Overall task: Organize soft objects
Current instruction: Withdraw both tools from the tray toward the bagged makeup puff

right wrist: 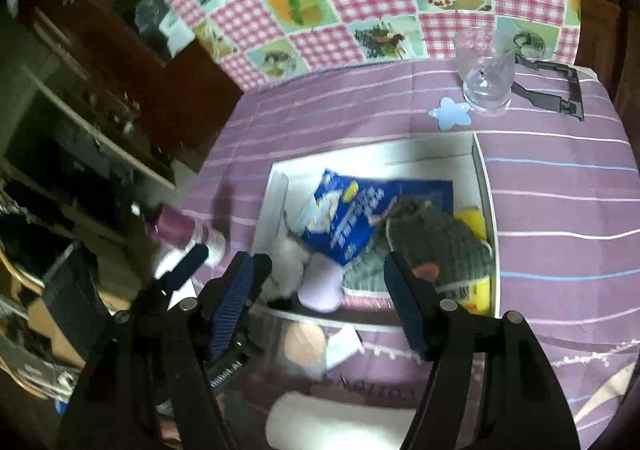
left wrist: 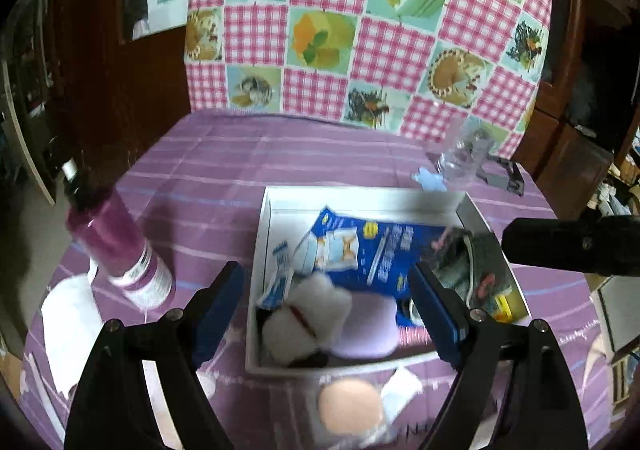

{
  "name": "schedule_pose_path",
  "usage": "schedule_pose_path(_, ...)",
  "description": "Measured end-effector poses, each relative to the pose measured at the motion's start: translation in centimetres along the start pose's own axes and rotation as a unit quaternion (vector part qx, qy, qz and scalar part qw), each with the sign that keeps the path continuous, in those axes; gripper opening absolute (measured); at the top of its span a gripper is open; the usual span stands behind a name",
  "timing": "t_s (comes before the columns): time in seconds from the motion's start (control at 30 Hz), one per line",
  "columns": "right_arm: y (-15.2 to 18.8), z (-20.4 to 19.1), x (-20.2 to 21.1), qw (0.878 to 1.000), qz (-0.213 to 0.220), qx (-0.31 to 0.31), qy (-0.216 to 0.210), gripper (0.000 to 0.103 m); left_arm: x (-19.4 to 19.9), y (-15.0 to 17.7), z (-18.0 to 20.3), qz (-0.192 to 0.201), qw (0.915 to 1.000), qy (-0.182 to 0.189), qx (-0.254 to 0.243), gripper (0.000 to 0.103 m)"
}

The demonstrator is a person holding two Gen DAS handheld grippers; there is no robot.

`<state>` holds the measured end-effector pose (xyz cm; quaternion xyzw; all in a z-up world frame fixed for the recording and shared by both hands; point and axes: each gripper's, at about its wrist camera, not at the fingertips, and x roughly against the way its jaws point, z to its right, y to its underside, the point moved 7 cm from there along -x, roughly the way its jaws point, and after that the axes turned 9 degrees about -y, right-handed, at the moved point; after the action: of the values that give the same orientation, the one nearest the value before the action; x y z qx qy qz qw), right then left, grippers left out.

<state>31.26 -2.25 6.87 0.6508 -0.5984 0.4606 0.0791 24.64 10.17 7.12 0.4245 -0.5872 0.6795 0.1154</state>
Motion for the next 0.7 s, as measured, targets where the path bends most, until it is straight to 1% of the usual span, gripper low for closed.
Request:
schedule_pose_path(0.1,1.2,0.1,0.9,1.0,0.004,-0.008,0.0,0.069,1.9,0.8,-1.2,0.006,0.9999,-0.009,0.003,0.084)
schedule_pose_path(0.23,3.3,0.1,1.4,1.0,-0.004,-0.006,-0.001,0.069,3.8,2.5,-2.8,0.01,0.9997,-0.019,0.01,0.084)
schedule_pose_path(0.3,4.1,0.1,1.6,1.0,0.0,-0.002,-0.002,0.069,4.6,3.6,-3.4,0.012,0.9996,-0.019,0.017,0.084)
schedule_pose_path(0.4,5.6,0.2,2.2,1.0,0.017,0.007,0.007,0.069,5.4,5.3,-3.7,0.01,0.9997,-0.016,0.019,0.084)
schedule_pose_path(0.47,6.4,0.7,2.8,0.999,0.041,0.006,0.026,0.069,5.8,6.4,-3.7,0.011,0.9996,-0.019,0.015,0.084)
schedule_pose_path(0.5,6.8,1.3,3.3,0.997,0.059,0.006,0.042,0.069,5.9,6.9,-3.6,0.014,0.9996,-0.023,0.012,0.084)
schedule_pose_path(0.57,7.6,2.2,4.0,0.994,0.079,0.012,0.076,0.069,6.0,7.8,-3.4,0.022,0.9991,-0.037,0.004,0.084)
schedule_pose_path(0.63,8.5,3.2,4.6,0.99,0.092,0.021,0.104,0.069,6.0,8.4,-2.9,0.031,0.9984,-0.047,-0.006,0.084)
schedule_pose_path(0.7,9.5,4.2,4.8,0.99,0.091,0.022,0.109,0.069,5.7,9.2,-2.3,0.038,0.9975,-0.053,-0.028,0.084)
